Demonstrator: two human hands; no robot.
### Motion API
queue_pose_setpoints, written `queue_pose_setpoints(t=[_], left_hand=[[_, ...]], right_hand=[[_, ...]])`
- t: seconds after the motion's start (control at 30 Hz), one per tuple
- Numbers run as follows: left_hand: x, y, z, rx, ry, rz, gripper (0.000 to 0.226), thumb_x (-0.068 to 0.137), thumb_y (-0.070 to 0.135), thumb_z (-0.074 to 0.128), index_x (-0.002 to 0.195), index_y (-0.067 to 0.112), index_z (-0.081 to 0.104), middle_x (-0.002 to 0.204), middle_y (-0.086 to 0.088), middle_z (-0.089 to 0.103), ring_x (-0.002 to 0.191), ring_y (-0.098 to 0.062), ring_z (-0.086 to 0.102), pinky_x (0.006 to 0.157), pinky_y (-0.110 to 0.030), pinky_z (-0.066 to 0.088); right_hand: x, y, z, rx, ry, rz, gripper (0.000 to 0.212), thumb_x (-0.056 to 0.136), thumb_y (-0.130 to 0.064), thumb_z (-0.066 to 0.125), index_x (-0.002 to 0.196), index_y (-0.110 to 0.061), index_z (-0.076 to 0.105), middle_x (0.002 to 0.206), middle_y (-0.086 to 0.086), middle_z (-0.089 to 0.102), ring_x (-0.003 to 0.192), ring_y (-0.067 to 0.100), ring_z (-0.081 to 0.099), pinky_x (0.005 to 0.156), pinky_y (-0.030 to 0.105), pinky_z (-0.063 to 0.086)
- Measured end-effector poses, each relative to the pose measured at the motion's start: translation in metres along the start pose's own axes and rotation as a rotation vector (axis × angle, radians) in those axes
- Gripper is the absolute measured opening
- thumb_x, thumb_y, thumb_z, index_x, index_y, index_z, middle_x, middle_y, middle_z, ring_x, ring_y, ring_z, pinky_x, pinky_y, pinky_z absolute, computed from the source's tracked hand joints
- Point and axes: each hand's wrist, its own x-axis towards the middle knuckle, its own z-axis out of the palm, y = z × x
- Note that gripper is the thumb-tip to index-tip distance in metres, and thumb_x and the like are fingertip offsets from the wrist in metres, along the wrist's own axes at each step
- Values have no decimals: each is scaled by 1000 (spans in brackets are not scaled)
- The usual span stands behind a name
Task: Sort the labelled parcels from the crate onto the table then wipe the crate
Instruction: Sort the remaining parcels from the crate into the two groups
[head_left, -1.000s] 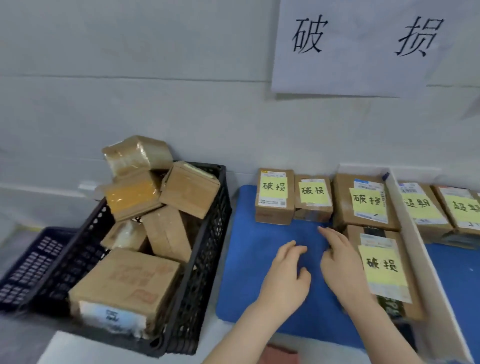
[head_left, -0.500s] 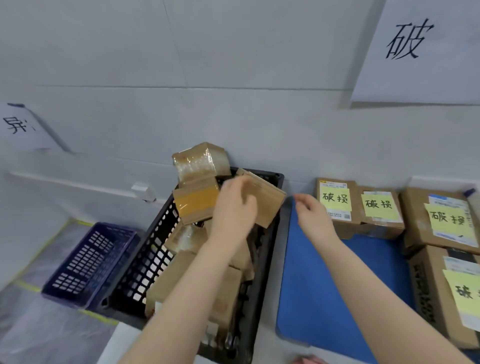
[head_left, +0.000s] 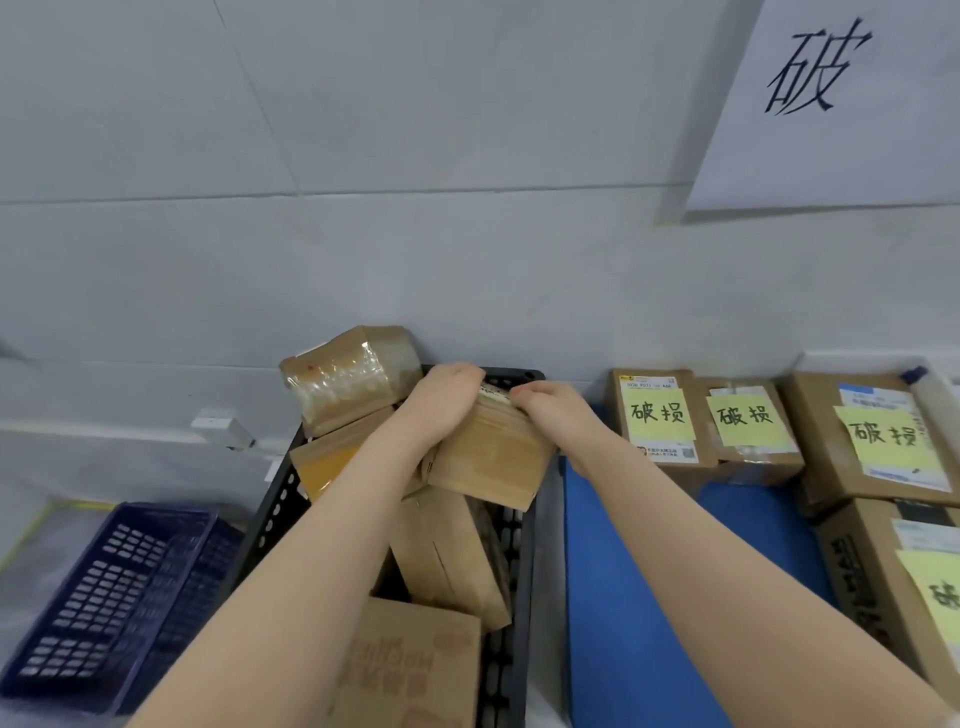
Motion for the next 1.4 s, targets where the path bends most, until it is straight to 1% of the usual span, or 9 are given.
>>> queue_pose_setpoints(t=[0.1, 0.17, 0.27, 0.37, 0.53, 0.77, 1.03, 1.27, 1.4], left_hand=[[-4, -4, 0, 22, -29, 83, 31, 99, 23, 33, 112, 21, 62, 108, 9, 51, 110, -13, 42, 87, -26, 32], [-16, -7, -1, 40, 11, 198, 42, 100, 20, 29, 133, 17, 55, 137, 6, 45, 128, -9, 37, 98, -21, 25], [-32, -14, 2, 89, 68, 297, 43, 100, 16, 31, 139, 14, 49, 149, 6, 36, 137, -6, 29, 108, -19, 20], [-53, -25, 6, 131, 115, 378, 48, 95, 22, 31, 140, 13, 48, 150, 8, 34, 139, -7, 27, 116, -31, 24], [-105, -58, 16, 170, 204, 492, 66, 82, 38, 23, 142, 19, 44, 151, 18, 27, 142, -2, 20, 117, -37, 28], [-136, -83, 24, 134, 313, 505, 61, 85, 44, 31, 143, 26, 40, 154, 26, 15, 143, 1, 18, 108, -40, 41], [-170, -68, 32, 182, 341, 689, 56, 88, 36, 40, 140, 18, 46, 155, 13, 25, 142, -11, 28, 100, -44, 48], [-201, -28, 104, 148, 193, 807, 61, 88, 45, 36, 145, 23, 40, 155, 22, 14, 146, -7, 17, 103, -30, 46], [-203, -34, 176, 133, 2, 730, 62, 88, 47, 32, 148, 31, 31, 152, 34, -3, 145, 4, -2, 107, -7, 23]], right_hand=[[-1, 3, 4, -20, 25, -43, 29, 92, -27, 50, 117, -27, 66, 107, -6, 64, 99, 14, 58, 83, 32, 49], [-7, 8, 6, -39, 67, -92, 32, 93, -26, 51, 122, -26, 64, 115, -7, 63, 103, 13, 57, 86, 30, 49], [-22, 18, 8, -42, 150, -180, 35, 94, -24, 51, 128, -25, 61, 128, -8, 54, 110, 8, 51, 81, 17, 42], [-45, 28, 11, -31, 211, -301, 33, 95, -22, 54, 127, -26, 61, 129, -14, 49, 115, 2, 46, 84, 8, 37], [-87, 58, 17, -18, 241, -490, 30, 93, -16, 57, 119, -29, 65, 124, -22, 49, 121, -2, 46, 96, 21, 46], [-108, 64, 28, -42, 157, -626, 33, 93, -12, 55, 124, -21, 63, 137, -17, 41, 129, 0, 41, 95, 8, 39], [-157, 64, 3, 2, 246, -713, 35, 89, -16, 57, 123, -23, 63, 137, -18, 42, 132, 7, 41, 91, 14, 47], [-210, 111, -69, -55, 396, -660, 36, 87, -22, 56, 122, -28, 63, 139, -15, 41, 130, 6, 44, 94, 23, 48], [-222, 174, -95, -88, 468, -535, 35, 85, -21, 54, 118, -29, 64, 137, -18, 40, 128, -1, 43, 93, 12, 44]])
